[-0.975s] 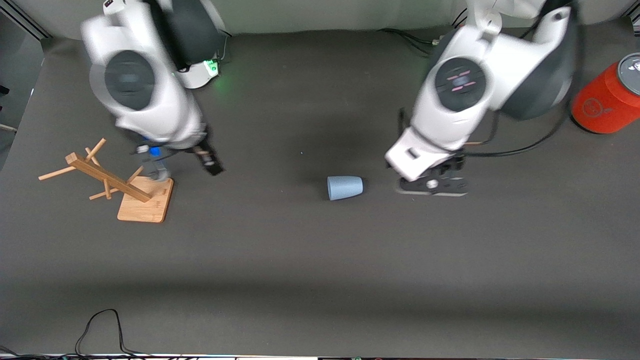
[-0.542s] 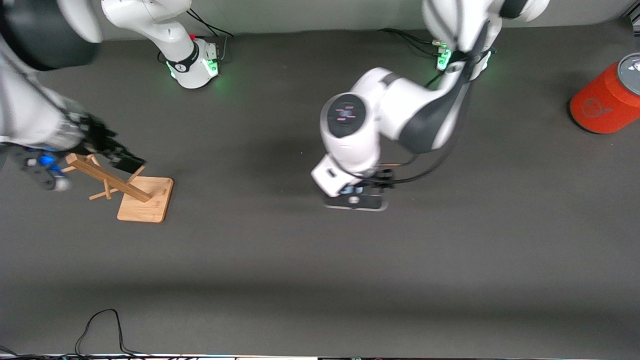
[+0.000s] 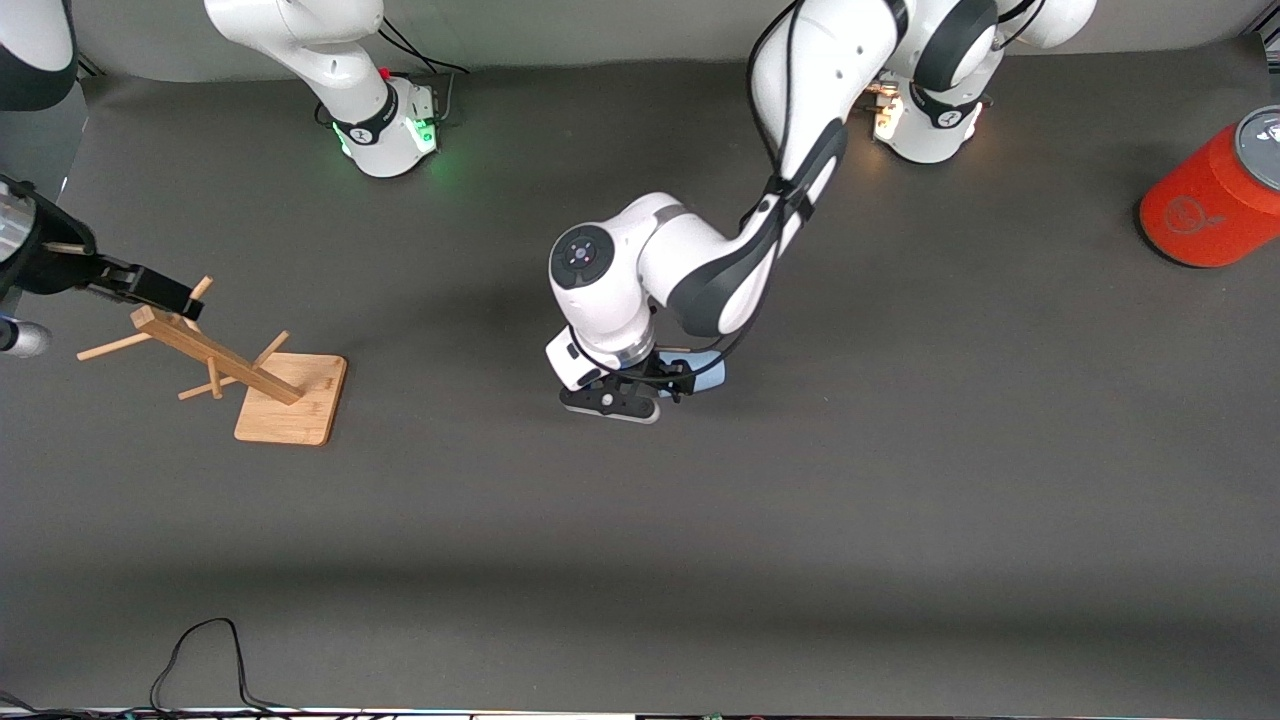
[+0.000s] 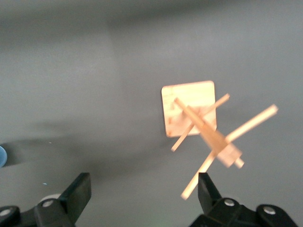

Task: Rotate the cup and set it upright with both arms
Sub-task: 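Grasp the rim of the lying blue cup with the left gripper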

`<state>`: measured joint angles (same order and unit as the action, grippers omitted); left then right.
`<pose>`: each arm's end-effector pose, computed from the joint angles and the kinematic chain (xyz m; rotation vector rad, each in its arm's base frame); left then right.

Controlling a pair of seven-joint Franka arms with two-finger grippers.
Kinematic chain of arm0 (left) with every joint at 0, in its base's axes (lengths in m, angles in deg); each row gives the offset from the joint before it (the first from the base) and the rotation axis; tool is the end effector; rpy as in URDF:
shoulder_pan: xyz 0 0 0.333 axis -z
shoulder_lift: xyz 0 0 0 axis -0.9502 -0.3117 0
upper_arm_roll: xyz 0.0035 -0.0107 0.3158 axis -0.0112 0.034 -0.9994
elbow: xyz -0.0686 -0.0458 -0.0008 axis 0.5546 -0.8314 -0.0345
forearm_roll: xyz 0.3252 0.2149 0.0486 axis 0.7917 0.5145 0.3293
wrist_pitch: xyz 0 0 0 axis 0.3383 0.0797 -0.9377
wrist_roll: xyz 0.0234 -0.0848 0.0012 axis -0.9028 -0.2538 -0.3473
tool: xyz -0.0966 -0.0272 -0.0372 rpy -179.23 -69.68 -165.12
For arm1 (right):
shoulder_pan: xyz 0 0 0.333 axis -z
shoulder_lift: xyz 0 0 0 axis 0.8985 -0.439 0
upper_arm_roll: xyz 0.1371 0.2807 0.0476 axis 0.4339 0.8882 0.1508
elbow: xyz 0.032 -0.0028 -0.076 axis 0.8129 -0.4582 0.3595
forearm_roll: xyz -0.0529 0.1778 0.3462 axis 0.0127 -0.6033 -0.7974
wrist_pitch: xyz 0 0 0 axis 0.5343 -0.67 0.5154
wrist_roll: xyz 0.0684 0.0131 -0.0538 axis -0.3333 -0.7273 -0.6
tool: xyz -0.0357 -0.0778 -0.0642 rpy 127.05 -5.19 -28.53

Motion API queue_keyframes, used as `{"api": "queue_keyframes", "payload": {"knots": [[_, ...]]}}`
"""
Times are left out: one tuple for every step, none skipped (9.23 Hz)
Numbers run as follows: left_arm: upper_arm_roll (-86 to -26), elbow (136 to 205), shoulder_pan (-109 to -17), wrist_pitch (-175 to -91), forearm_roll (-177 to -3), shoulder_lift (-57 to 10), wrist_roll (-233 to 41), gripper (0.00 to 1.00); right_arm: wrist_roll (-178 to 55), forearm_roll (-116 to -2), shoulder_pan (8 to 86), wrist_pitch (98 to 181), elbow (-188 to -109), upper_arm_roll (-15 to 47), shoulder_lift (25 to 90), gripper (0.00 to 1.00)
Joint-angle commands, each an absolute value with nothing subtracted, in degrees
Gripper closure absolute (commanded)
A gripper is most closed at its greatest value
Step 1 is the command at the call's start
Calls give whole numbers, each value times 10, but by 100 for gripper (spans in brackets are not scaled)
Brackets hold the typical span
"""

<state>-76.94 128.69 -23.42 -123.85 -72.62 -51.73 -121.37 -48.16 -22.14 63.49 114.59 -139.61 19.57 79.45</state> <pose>0.5372 -0.5558 0.2807 -2.9285 0.4585 -0.0925 0.5645 -0.0122 0.6053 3.1288 -0.2602 -0.0429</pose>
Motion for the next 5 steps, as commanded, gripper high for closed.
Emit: {"api": "queue_keyframes", "payload": {"knots": [[-777,1278,-228,-1227,-707,-537,-1139,1,-574,-213,635,1180,-1411,179,805,0],[-777,1278,-228,-1226,-704,-544,-1106,1,-595,-213,635,1189,-1411,175,805,0],[-779,1278,-229,-1219,-700,-546,-1069,1,-598,-213,635,1188,-1410,175,805,0],[-781,1278,-232,-1213,-694,-548,-1024,1,-598,-213,635,1188,-1410,175,805,0],[-782,1278,-233,-1208,-692,-548,-995,2,-597,-213,635,1187,-1409,175,805,0]]}}
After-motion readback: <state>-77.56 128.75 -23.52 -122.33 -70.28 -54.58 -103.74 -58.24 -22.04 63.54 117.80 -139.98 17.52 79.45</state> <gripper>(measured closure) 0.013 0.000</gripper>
